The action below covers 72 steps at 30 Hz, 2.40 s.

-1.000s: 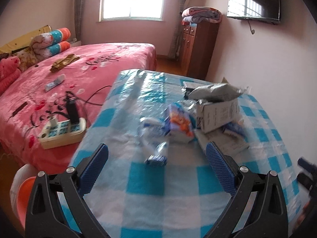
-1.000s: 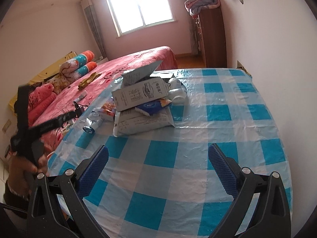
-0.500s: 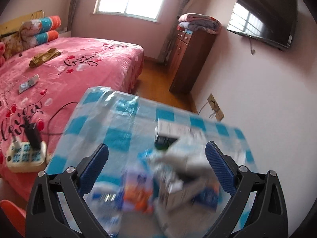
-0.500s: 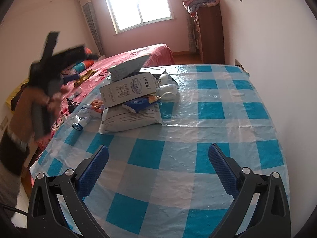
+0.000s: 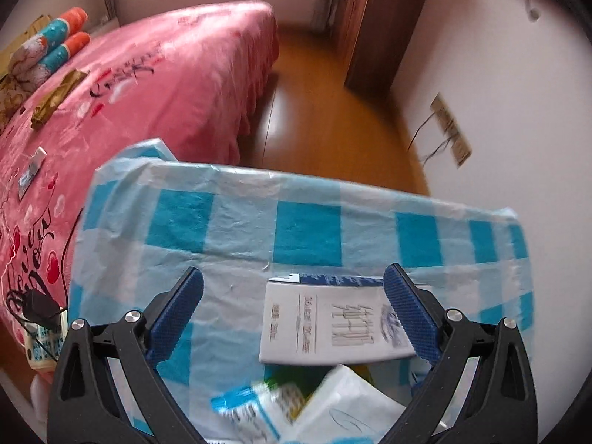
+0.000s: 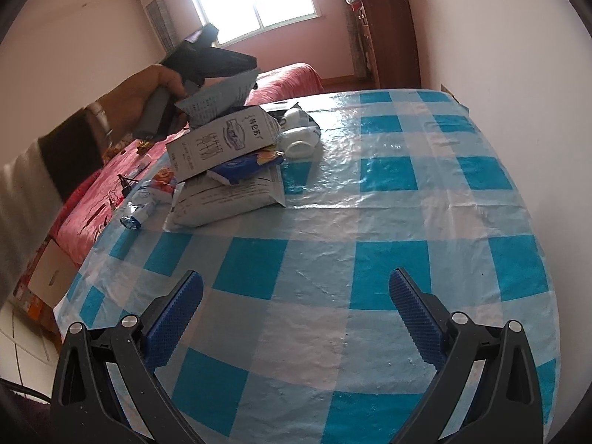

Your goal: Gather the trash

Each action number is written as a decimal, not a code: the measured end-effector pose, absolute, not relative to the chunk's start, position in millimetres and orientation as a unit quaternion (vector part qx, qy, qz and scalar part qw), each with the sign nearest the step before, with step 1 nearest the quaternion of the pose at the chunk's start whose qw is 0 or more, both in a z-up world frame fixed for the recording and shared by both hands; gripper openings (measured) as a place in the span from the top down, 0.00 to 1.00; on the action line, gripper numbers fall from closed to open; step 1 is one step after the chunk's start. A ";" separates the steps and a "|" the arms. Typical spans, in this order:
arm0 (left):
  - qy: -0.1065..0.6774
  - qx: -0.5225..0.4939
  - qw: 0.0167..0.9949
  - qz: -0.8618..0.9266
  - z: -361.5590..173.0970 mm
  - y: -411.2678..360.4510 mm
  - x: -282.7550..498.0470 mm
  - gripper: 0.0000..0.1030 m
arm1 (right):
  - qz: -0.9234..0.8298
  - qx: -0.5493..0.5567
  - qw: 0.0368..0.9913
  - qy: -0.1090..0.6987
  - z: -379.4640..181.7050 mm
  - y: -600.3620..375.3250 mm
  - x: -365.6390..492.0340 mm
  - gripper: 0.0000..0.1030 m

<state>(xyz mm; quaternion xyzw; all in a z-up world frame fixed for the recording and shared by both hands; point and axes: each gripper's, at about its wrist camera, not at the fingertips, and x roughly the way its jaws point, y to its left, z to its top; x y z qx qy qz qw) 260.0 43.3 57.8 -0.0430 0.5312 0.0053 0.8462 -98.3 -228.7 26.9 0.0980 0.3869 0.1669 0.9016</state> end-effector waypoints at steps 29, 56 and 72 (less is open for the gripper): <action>0.581 -0.138 0.802 -0.005 25.2 48.2 300.9 0.04 | 0.152 0.139 0.889 0.410 5.9 -245.1 -86.4 0.04; 0.588 -0.095 0.803 -0.019 18.9 26.4 252.4 0.04 | 0.155 0.141 0.887 0.412 4.7 -242.6 -84.2 0.04; 0.534 -0.142 0.823 -0.133 34.9 7.6 110.5 0.04 | 0.150 0.127 0.894 0.402 10.8 -245.4 -115.0 0.04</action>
